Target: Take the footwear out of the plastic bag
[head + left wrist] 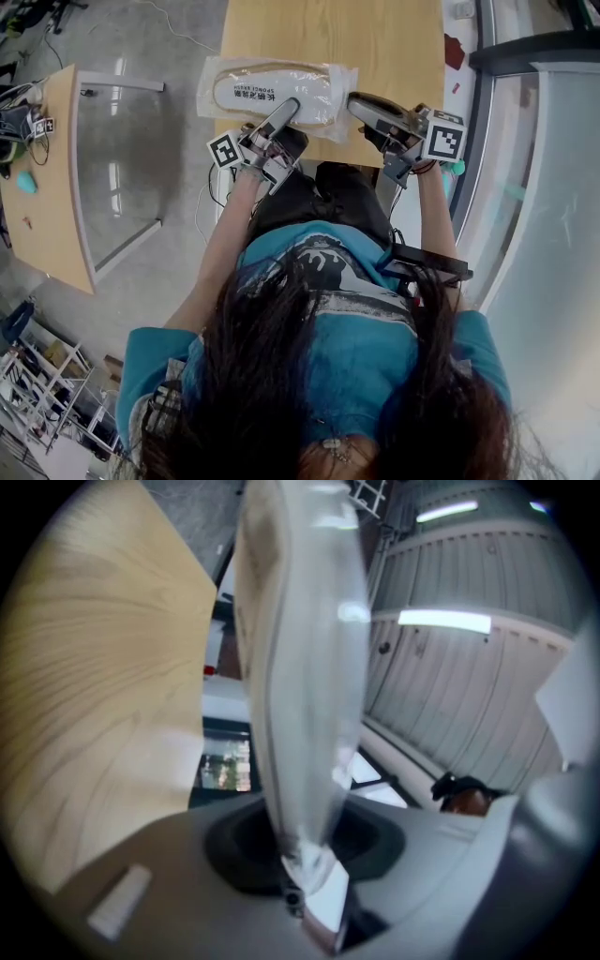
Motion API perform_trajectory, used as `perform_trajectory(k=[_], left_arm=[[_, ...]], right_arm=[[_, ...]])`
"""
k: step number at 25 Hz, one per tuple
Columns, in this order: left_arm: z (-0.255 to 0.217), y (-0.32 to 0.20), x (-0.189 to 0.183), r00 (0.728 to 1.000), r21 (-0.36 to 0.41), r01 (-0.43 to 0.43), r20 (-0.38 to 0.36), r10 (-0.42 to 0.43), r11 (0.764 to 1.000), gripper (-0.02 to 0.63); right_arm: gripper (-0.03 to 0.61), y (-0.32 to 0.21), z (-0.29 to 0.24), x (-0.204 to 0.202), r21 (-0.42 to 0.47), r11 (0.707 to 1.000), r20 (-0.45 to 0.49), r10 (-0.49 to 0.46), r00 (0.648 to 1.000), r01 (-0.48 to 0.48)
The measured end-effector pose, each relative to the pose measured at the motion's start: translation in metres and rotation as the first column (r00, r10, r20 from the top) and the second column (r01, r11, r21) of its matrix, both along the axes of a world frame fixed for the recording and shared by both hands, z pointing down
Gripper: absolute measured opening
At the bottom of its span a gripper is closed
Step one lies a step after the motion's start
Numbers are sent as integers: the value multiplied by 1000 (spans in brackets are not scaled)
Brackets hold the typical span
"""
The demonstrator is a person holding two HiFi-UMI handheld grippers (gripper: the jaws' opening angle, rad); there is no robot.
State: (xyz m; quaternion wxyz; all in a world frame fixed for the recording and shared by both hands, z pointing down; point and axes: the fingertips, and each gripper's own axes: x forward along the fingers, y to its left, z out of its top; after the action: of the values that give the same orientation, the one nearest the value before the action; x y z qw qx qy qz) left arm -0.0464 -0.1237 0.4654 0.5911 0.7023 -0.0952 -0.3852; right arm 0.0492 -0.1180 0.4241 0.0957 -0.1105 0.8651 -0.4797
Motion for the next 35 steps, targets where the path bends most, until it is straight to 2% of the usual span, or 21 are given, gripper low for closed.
perform_trajectory(k=[1, 5, 7, 10, 15, 17, 19, 21, 22, 24, 26, 28, 31, 35], left_arm=[[2, 0, 0, 1000, -1, 2, 8, -2, 1000, 104], [5, -1, -2, 1000, -7, 6, 31, -5, 1000, 104], [2, -2, -3, 1000, -8, 12, -8, -12, 1000, 104], [-1, -3, -4, 997, -17, 20, -72, -21, 1000, 103], [0, -5, -2, 995, -37, 14, -99, -18, 999, 100], [-1, -10, -6, 999, -30, 17, -48, -19, 999, 100], [0, -16, -4, 999, -1, 5, 54, -5, 1000, 100], [-1, -19, 5, 985, 46, -40, 171, 32, 998, 100], [-4, -20, 9, 979, 65, -63, 200, 49, 996, 101], [-9, -26, 14, 985, 72, -74, 164, 61, 995, 100], [-16, -29, 15, 995, 71, -67, 76, 61, 995, 98], [-23, -27, 11, 999, 85, -50, -14, 51, 995, 97], [-25, -22, 6, 997, 89, -14, -81, 21, 996, 97], [-24, -18, 7, 993, 86, -5, -119, 15, 996, 97]], right_arm=[[94, 0, -1, 1, -7, 1000, 13, -3, 1000, 3], [98, 1, 5, -1, 6, 999, -73, -32, 997, 33], [98, -1, 2, -5, 20, 999, -77, -44, 996, 46], [104, -4, -1, -6, 19, 999, -37, -46, 998, 47], [110, -5, -9, -14, 6, 998, -16, -69, 997, 69], [110, -8, -13, -22, 22, 996, -61, -88, 994, 89], [110, -11, -8, -26, 48, 993, -152, -103, 983, 112], [111, -10, 1, -28, 75, 987, -243, -118, 963, 139], [115, -11, 3, -29, 83, 986, -257, -116, 959, 142], [117, -16, 0, -28, 85, 991, -223, -86, 971, 108], [117, -23, -4, -25, 89, 993, -192, -60, 980, 78], [120, -24, -7, -25, 96, 991, -195, -78, 978, 98], [129, -24, -5, -26, 104, 986, -236, -103, 966, 130], [141, -22, 6, -27, 121, 983, -328, -88, 940, 134]])
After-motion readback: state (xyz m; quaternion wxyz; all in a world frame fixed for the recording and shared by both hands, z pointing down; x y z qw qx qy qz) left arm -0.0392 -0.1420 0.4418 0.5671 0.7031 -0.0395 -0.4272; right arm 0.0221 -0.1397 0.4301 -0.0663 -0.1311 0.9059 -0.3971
